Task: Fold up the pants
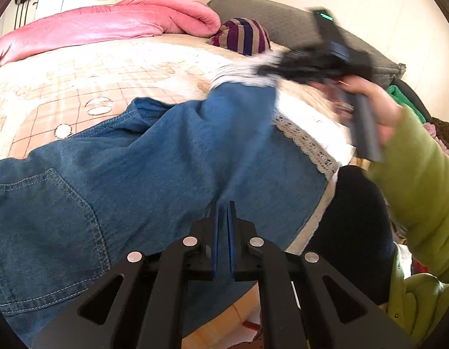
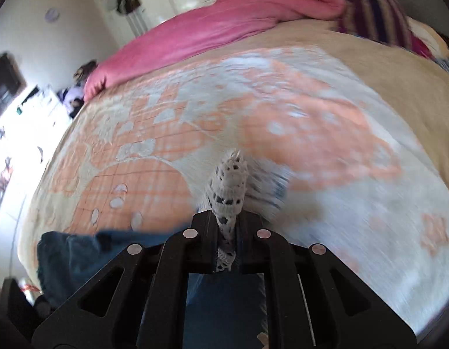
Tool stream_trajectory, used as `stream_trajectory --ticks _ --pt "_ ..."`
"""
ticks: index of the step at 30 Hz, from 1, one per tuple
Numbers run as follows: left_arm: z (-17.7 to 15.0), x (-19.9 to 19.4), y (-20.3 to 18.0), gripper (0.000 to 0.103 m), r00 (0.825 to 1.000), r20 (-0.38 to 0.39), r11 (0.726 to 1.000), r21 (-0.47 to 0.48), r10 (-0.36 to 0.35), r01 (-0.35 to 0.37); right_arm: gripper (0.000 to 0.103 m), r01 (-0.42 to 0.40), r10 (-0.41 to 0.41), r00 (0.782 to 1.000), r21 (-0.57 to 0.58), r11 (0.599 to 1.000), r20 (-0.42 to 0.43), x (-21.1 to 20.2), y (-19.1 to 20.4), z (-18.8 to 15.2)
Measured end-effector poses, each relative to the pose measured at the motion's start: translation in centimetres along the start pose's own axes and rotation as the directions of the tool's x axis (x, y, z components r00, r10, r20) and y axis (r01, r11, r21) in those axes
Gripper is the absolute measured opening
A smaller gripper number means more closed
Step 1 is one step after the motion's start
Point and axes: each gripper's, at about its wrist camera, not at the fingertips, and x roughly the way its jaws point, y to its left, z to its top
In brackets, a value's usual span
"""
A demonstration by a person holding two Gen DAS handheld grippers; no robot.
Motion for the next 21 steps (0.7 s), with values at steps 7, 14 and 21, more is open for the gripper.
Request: stream_trajectory --ticks 7,14,21 --pt "-0.2 -1.0 -0.1 0.0 0.999 -0.01 0.999 0.042 0.033 -0.032 0.004 -0.056 0.067 0.996 0.173 0.983 -0.061 -4.8 -5.9 -6.8" --pt "-0.6 -1.5 -0.7 0.0 0.999 -0.02 0.997 0.066 0.05 -0.048 0.029 -0.1 0.131 0.984 0.237 0.966 -0.119 -5.7 -8.1 -11.2" --pt "-0.5 -1.4 -4.3 0.008 1.0 -0.022 0.981 0.194 0.015 -0.011 0.028 -0.086 0.103 0.993 0.248 0.965 -0.059 -7.1 -9.1 -11.4"
